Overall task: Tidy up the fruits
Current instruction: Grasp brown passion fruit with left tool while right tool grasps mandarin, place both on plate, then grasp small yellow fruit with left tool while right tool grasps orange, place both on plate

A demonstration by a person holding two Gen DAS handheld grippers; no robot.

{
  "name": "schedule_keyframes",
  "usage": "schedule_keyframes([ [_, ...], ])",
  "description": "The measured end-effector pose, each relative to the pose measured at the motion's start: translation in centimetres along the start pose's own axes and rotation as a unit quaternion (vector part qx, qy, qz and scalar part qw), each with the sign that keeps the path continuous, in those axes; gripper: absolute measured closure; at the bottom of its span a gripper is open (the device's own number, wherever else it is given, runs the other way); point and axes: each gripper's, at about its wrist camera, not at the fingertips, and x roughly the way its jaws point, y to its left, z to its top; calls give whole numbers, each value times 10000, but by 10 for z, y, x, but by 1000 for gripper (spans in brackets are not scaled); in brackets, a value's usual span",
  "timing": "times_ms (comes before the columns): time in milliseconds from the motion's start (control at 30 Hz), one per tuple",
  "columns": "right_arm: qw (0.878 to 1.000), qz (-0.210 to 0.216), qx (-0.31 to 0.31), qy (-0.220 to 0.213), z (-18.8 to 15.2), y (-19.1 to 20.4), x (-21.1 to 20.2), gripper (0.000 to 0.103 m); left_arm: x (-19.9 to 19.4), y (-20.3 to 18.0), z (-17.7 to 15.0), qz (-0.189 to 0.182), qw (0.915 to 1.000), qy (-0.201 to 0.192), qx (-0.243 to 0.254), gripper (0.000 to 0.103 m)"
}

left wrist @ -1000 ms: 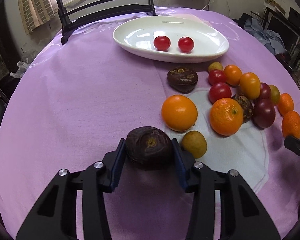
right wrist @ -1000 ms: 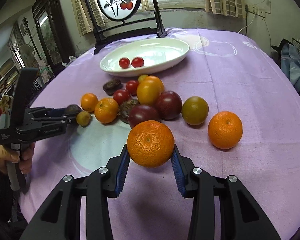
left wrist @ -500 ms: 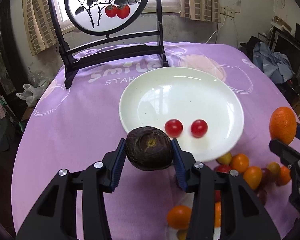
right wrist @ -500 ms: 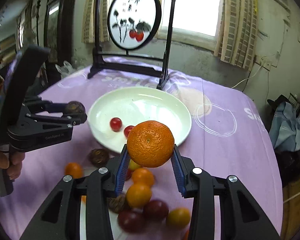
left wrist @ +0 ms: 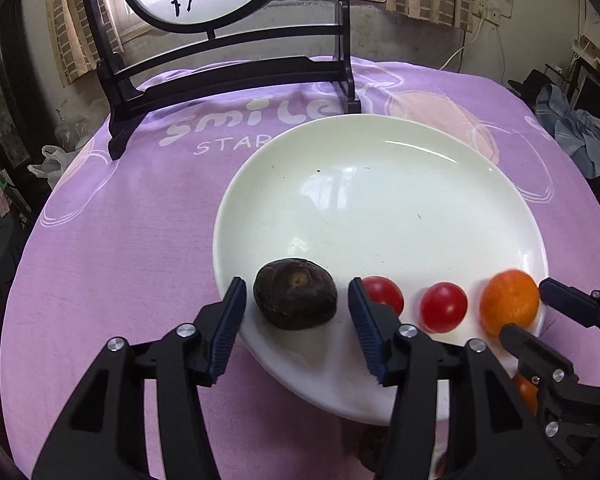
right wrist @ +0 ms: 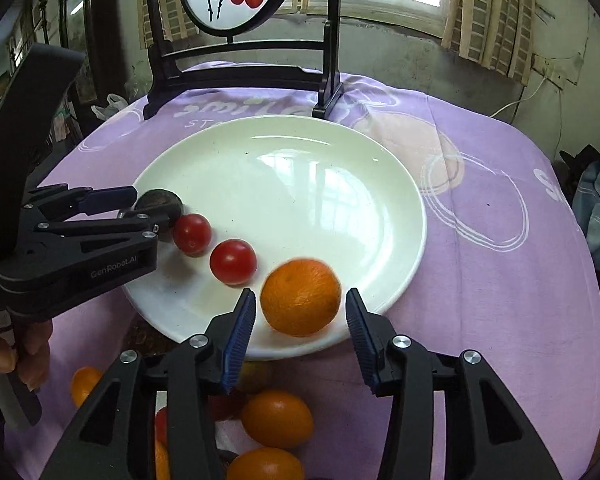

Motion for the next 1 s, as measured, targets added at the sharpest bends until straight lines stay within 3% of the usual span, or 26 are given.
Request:
schedule_keyframes([
  [33, 10000, 8, 4, -50, -3, 0, -5, 53, -5, -1, -3, -2, 10000, -38, 40, 35],
  [100, 9999, 45, 37, -98, -11, -3, -19, 52, -19, -2, -13, 144, 9997, -179, 104, 25],
  [233, 9993, 168, 229, -235, -36, -15, -51, 41, -49, -5, -37, 154, 9989, -379, 235, 19],
  [333, 9988, 194, 314, -319, -60, -23, -72, 41, -69, -8, -62, 105, 9982, -471, 369, 15],
  [533, 9970, 92, 619, -464, -121, -40, -112, 33, -96, -5, -111, -187, 9989, -370, 227, 12],
  [700, 9966, 30, 809, -140, -167, -47, -116, 33, -106, -10, -141, -314, 9989, -276, 233, 12],
  [1000, 9935, -480, 973, 343, -188, -51, -100, 30, -107, -17, -171, -516, 9980, -97, 363, 12],
])
